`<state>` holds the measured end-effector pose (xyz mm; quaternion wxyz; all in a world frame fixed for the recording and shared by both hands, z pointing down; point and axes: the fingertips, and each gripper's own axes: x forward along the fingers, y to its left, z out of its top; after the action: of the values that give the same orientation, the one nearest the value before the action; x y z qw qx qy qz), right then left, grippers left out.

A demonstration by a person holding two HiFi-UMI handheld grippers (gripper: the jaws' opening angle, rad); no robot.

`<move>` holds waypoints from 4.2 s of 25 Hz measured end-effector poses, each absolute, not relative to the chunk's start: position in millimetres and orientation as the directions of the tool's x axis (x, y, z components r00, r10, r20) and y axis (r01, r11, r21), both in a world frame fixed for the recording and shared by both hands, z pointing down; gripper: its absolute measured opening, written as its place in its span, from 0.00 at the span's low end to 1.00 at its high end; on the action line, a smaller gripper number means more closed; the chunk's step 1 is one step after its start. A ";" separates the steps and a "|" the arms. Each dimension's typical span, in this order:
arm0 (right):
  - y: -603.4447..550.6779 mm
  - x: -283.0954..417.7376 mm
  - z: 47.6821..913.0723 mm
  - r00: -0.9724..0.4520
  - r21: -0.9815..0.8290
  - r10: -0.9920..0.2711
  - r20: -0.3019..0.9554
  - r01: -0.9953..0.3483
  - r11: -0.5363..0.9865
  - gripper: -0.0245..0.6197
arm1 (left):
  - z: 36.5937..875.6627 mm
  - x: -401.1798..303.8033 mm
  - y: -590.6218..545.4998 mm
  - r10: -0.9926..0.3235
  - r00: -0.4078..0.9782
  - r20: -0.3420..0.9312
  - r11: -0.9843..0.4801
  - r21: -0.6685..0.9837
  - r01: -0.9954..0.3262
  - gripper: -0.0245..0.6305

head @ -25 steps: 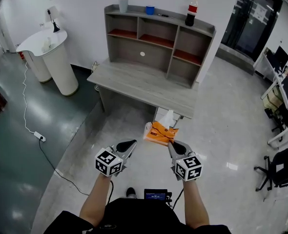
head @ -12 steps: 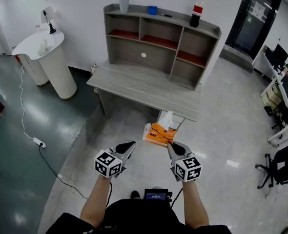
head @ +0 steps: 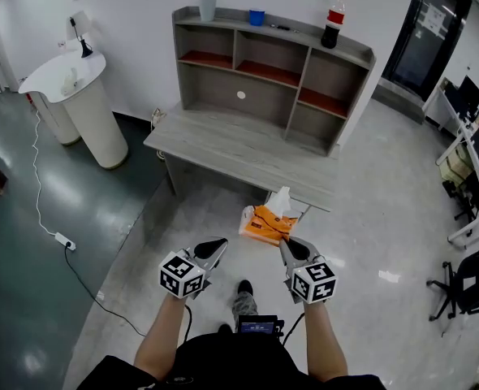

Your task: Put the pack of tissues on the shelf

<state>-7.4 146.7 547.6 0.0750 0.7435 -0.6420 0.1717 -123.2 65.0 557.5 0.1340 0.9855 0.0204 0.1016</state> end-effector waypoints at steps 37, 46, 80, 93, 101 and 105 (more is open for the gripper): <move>-17.7 218.9 538.3 0.035 -0.145 -0.944 0.328 -0.986 -0.087 0.05 | 545.9 101.3 -86.6 0.007 0.973 0.233 -0.968 0.244 -0.051 0.04; -32.3 238.8 548.1 0.033 -0.148 -0.937 0.347 -0.985 -0.090 0.05 | 554.8 122.3 -103.5 0.004 0.973 0.232 -0.963 0.263 -0.058 0.04; -230.2 328.5 543.0 0.261 -0.126 -0.895 0.362 -0.937 -0.325 0.05 | 548.9 240.5 -330.9 0.251 0.944 0.214 -0.944 0.270 0.190 0.04; -279.0 338.4 547.6 0.295 -0.119 -0.878 0.376 -0.925 -0.362 0.05 | 551.4 256.0 -383.4 0.281 0.936 0.212 -0.941 0.255 0.224 0.04; -276.4 352.4 541.7 0.289 -0.112 -0.885 0.365 -0.930 -0.349 0.05 | 551.6 268.6 -375.5 0.273 0.939 0.211 -0.942 0.255 0.217 0.04; -269.5 359.3 536.4 0.279 -0.108 -0.891 0.358 -0.935 -0.337 0.05 | 547.0 272.2 -369.0 0.256 0.945 0.206 -0.946 0.256 0.201 0.04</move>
<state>359.3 -269.5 536.4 0.0615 0.7975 -0.5725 0.1802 272.2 -369.0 547.0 0.1164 0.9791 0.1167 0.1189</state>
